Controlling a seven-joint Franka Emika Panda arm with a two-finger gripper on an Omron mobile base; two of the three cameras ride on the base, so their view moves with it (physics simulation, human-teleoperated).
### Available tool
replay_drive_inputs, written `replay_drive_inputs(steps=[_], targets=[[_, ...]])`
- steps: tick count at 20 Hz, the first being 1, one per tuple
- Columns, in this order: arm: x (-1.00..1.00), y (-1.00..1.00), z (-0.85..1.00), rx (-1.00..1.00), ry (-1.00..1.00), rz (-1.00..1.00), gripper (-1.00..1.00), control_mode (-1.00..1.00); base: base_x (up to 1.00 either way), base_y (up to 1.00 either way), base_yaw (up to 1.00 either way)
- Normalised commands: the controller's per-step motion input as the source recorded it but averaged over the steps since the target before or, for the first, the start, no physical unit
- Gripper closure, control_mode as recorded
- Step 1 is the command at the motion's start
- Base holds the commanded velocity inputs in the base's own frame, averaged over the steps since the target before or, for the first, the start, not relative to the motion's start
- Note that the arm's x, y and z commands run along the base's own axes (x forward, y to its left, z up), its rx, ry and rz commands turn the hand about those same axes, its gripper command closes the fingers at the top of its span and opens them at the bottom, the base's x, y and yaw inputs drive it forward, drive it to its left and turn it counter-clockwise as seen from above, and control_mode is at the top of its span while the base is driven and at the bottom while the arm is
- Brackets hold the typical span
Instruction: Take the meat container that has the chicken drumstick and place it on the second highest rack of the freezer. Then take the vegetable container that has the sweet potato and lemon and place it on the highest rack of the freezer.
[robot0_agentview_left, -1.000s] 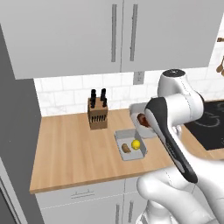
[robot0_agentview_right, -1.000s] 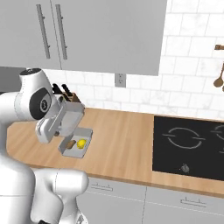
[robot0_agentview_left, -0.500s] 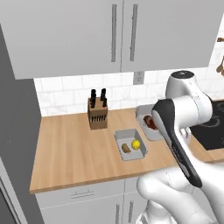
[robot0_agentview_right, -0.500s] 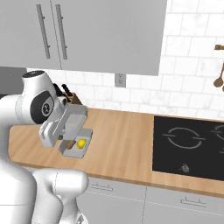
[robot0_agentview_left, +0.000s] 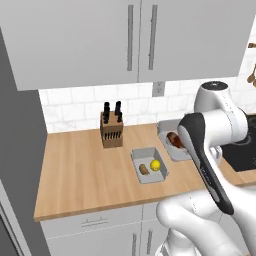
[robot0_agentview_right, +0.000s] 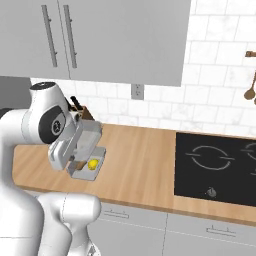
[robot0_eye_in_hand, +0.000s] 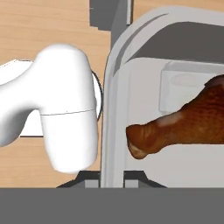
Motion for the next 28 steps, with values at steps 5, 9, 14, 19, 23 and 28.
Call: replay_drive_inputs(steps=[5,9,14,19,23,28], targets=[[-0.1,-0.08,0.0,0.0,0.0,0.0,1.0,-1.0,0.0,0.0,0.0],[-0.06,-0.02,0.0,0.0,0.0,0.0,1.0,-1.0,0.0,0.0,0.0],[-0.02,0.0,0.0,0.0,0.0,0.0,1.0,1.0,-0.02,-0.17,0.0],[0.0,0.0,0.0,0.0,0.0,0.0,1.0,1.0,-0.01,-0.66,-0.41],[0.0,0.0,0.0,0.0,0.0,0.0,1.0,1.0,-0.01,-0.37,-0.82],[0.0,0.0,0.0,0.0,0.0,0.0,1.0,1.0,0.0,0.0,-0.96]])
